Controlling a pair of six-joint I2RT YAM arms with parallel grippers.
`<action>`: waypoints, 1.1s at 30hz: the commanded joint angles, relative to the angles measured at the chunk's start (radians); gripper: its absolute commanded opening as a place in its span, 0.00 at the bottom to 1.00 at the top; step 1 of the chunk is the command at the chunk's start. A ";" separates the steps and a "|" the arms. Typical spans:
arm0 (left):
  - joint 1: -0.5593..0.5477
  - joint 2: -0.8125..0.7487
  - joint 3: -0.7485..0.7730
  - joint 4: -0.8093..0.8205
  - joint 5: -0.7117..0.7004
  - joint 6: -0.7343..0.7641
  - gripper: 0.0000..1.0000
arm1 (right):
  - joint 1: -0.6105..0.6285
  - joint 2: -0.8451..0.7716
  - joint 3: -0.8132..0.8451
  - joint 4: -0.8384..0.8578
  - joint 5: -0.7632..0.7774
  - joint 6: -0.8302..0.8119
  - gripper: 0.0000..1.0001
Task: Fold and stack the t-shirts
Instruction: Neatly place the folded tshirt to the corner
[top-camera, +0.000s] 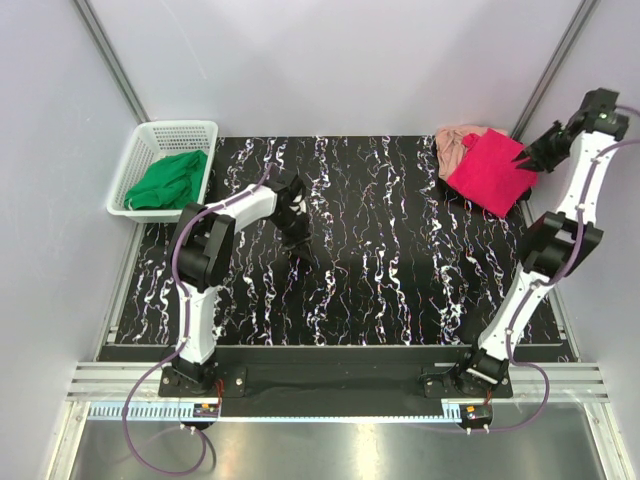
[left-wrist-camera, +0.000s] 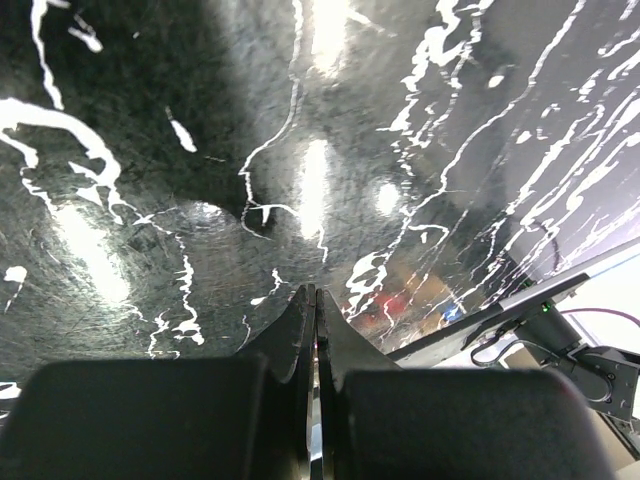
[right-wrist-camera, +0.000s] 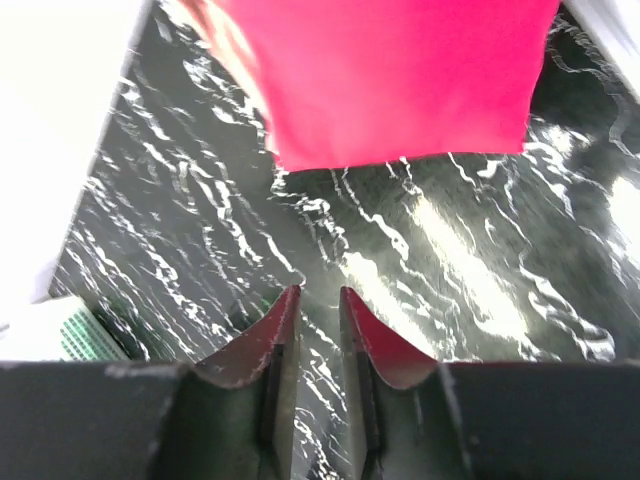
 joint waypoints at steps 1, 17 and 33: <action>-0.004 -0.031 0.051 0.003 0.035 0.023 0.02 | -0.011 -0.191 -0.001 -0.036 0.085 0.018 0.29; -0.001 0.006 0.284 -0.050 0.032 0.123 0.21 | 0.106 -0.059 0.085 0.073 -0.169 0.038 0.28; -0.119 0.296 0.802 0.069 0.181 -0.189 0.32 | 0.122 -0.303 -0.443 0.303 -0.103 0.060 0.27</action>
